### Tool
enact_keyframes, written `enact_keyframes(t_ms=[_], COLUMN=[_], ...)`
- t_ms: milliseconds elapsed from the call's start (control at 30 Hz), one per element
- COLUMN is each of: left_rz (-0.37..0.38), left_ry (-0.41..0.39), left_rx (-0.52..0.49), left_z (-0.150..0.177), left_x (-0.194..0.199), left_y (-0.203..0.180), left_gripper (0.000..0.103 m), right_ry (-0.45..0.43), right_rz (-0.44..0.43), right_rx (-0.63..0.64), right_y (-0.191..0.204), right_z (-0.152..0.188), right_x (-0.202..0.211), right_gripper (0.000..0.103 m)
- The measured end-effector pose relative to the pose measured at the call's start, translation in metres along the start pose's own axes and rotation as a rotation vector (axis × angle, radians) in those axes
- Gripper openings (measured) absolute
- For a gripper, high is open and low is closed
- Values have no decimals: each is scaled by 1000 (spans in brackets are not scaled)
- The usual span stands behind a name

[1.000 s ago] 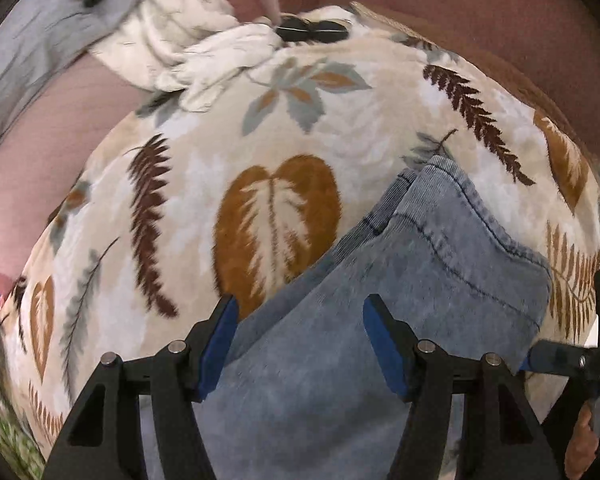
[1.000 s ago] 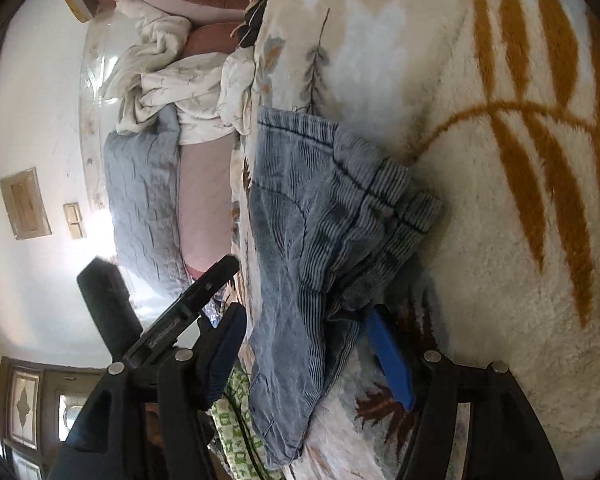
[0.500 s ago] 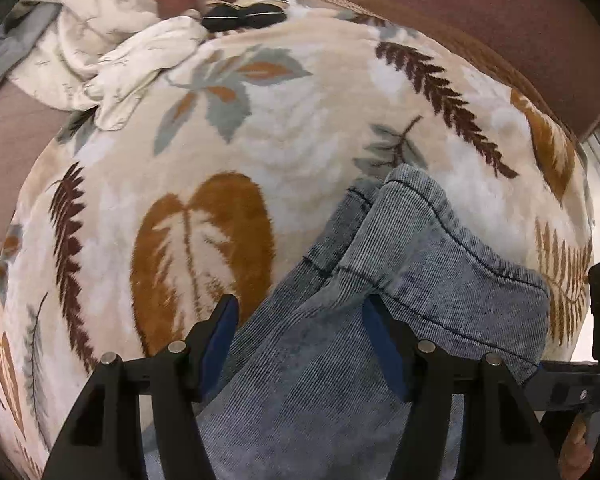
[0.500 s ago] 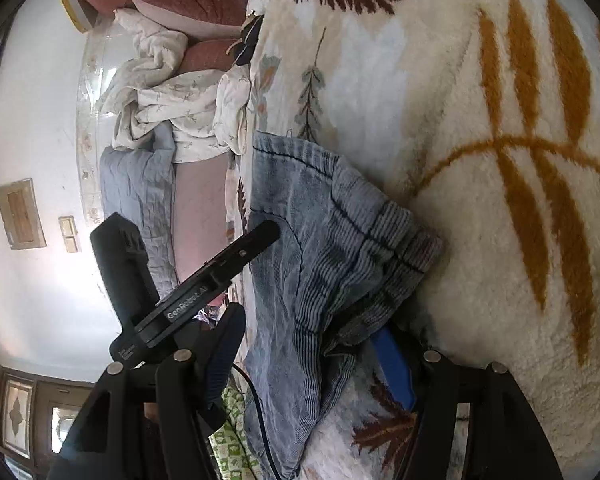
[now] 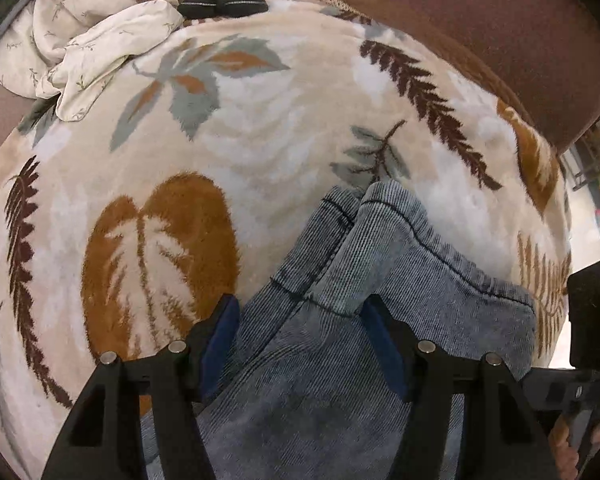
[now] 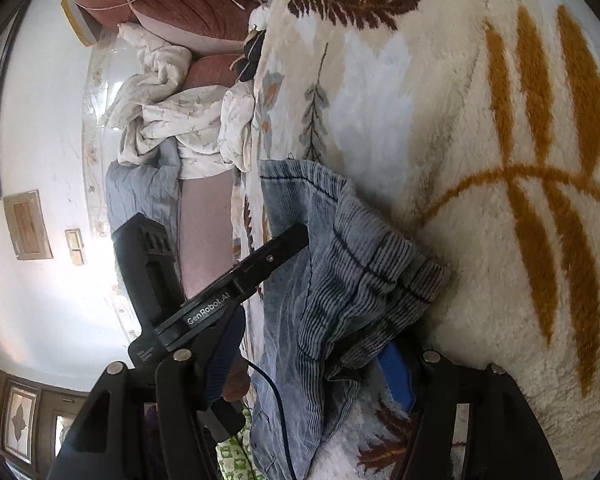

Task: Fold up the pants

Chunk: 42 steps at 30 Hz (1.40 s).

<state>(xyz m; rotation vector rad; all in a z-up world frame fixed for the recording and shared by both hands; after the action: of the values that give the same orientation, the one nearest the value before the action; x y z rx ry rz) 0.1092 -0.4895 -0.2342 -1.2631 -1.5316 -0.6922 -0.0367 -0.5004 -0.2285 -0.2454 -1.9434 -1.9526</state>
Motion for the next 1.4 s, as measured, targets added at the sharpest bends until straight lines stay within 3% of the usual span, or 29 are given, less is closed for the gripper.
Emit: enact_keyframes(t_ms=[100, 167, 267, 400, 800, 1000, 1167, 1400], left_rz=[30, 36, 27, 19, 83, 107, 125, 51], left_ry=[-28, -44, -55, -81, -246, -357, -443, -453], left_rx=[4, 3, -9, -2, 125, 213, 316, 497], left_z=[0, 0, -2, -9, -7, 12, 52, 147], left_x=[2, 5, 7, 12, 50, 87, 123, 152], left_y=[0, 0, 1, 2, 10, 32, 65, 129], left_gripper=[49, 31, 20, 11, 7, 7, 7, 7], right_ry=[-4, -10, -4, -9, -76, -85, -12, 220], right_rz=[-12, 1, 11, 29, 99, 113, 99, 88], right_rx=[21, 50, 42, 91, 431, 646, 823, 920], right_y=[0, -1, -7, -4, 51, 94, 122, 114], right_z=[-2, -4, -7, -6, 16, 54, 109, 183], right_x=[-1, -1, -3, -3, -1, -7, -26, -64], right_gripper=[64, 47, 31, 28, 24, 24, 24, 24])
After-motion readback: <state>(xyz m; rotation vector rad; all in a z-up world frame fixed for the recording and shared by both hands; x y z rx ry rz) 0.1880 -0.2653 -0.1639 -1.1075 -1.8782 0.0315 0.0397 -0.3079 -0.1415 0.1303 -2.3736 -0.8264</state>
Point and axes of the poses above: each gripper's, at about its wrist camera, not at the fingertips, and x roughly against the way its jaws point, y to its left, z to its underside, the point moved 8 cm from there along -x, roughly the way its jaws point, and after that the axes turned 3 degrees about -y, right-handed, at the moved point
